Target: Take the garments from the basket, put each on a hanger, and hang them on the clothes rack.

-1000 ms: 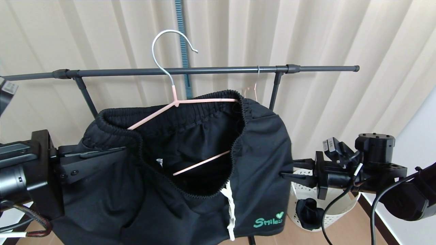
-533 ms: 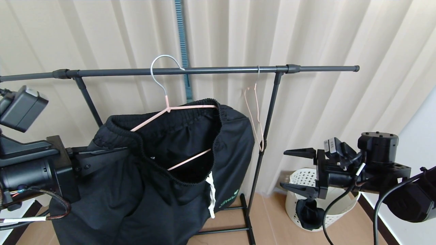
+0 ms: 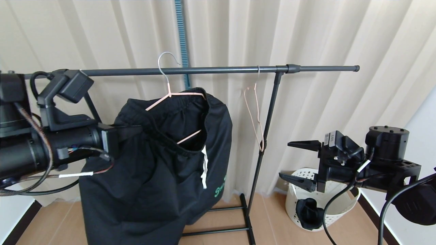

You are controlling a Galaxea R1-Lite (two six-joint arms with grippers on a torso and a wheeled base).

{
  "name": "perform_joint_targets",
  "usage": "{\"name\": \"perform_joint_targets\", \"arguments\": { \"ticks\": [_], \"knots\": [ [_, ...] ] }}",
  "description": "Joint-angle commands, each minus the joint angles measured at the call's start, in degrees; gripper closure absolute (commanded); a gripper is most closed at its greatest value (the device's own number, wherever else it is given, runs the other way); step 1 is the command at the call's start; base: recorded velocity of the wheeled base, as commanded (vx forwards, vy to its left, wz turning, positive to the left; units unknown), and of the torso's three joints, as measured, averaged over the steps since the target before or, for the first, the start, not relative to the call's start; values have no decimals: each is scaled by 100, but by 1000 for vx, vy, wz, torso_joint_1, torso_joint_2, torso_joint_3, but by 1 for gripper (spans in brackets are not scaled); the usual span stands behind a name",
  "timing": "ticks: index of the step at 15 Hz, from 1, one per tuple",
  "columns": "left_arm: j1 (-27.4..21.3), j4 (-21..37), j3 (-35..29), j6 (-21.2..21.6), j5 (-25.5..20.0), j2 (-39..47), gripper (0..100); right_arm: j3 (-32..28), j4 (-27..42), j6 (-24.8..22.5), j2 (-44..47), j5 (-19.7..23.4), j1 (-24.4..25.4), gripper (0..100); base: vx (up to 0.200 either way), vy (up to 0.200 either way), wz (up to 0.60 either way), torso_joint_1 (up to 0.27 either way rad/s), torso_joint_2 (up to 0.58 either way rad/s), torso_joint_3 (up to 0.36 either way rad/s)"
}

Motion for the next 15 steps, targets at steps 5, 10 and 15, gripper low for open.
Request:
{"name": "perform_joint_targets", "arguments": {
  "ticks": [5, 10, 15],
  "knots": [
    [-358, -25, -1507, -470, 752, 1945, 100, -10, -2, -6, -61, -1, 22, 0, 0, 0, 0, 0, 0, 0],
    [-366, -149, -2202, -479, 778, 2727, 100, -28, -2, -6, -35, -10, 22, 0, 0, 0, 0, 0, 0, 0],
    [-358, -606, -2536, -725, 787, 3131, 100, -19, -2, -6, 9, -10, 22, 0, 0, 0, 0, 0, 0, 0]
  ]
}}
